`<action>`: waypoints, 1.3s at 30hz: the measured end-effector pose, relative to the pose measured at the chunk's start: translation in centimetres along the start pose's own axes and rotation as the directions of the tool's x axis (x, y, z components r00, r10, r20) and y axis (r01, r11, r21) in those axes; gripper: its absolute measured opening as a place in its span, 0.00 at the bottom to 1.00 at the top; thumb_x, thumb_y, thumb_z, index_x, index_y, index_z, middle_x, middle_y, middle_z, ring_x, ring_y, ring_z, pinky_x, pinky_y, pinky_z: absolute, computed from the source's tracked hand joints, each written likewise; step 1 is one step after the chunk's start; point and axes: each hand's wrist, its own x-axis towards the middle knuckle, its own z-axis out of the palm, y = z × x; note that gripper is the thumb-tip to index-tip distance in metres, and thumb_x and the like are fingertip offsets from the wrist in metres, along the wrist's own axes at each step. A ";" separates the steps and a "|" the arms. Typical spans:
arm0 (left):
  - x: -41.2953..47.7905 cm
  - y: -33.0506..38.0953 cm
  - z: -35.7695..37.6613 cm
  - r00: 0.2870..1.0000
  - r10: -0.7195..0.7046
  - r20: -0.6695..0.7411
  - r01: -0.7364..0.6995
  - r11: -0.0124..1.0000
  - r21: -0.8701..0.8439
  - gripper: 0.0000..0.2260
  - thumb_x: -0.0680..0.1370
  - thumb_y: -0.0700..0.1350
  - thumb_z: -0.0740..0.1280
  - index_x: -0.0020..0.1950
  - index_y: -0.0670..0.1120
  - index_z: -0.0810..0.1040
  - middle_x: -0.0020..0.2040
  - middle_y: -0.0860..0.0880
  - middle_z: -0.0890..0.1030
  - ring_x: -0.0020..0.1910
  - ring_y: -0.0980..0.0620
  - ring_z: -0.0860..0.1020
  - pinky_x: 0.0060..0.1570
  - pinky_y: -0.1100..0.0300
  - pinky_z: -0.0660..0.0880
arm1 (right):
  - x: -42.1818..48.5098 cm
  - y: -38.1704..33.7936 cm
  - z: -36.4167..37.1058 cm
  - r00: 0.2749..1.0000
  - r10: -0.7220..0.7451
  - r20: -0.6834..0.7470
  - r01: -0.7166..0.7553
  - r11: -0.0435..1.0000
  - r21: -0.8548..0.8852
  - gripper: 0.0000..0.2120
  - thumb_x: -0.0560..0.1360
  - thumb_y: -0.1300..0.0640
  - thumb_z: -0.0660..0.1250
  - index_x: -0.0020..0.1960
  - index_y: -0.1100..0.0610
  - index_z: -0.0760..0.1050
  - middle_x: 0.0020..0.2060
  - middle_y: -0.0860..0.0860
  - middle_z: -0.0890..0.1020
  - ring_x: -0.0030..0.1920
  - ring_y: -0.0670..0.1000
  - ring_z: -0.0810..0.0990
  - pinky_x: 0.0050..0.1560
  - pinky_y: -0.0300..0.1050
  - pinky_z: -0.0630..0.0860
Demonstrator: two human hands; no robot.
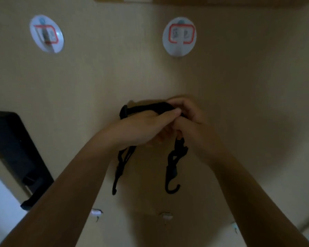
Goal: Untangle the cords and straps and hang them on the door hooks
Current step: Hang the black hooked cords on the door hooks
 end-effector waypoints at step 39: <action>0.4 9.8 -5.1 0.787 0.576 -0.221 -0.613 0.690 -0.385 0.07 0.71 0.36 0.68 0.46 0.45 0.79 0.29 0.54 0.78 0.25 0.60 0.70 0.26 0.70 0.67 | 0.0 -12.0 -8.1 0.912 -0.345 -0.220 0.293 0.926 -0.238 0.10 0.71 0.69 0.67 0.41 0.54 0.76 0.25 0.43 0.80 0.24 0.40 0.74 0.27 0.31 0.70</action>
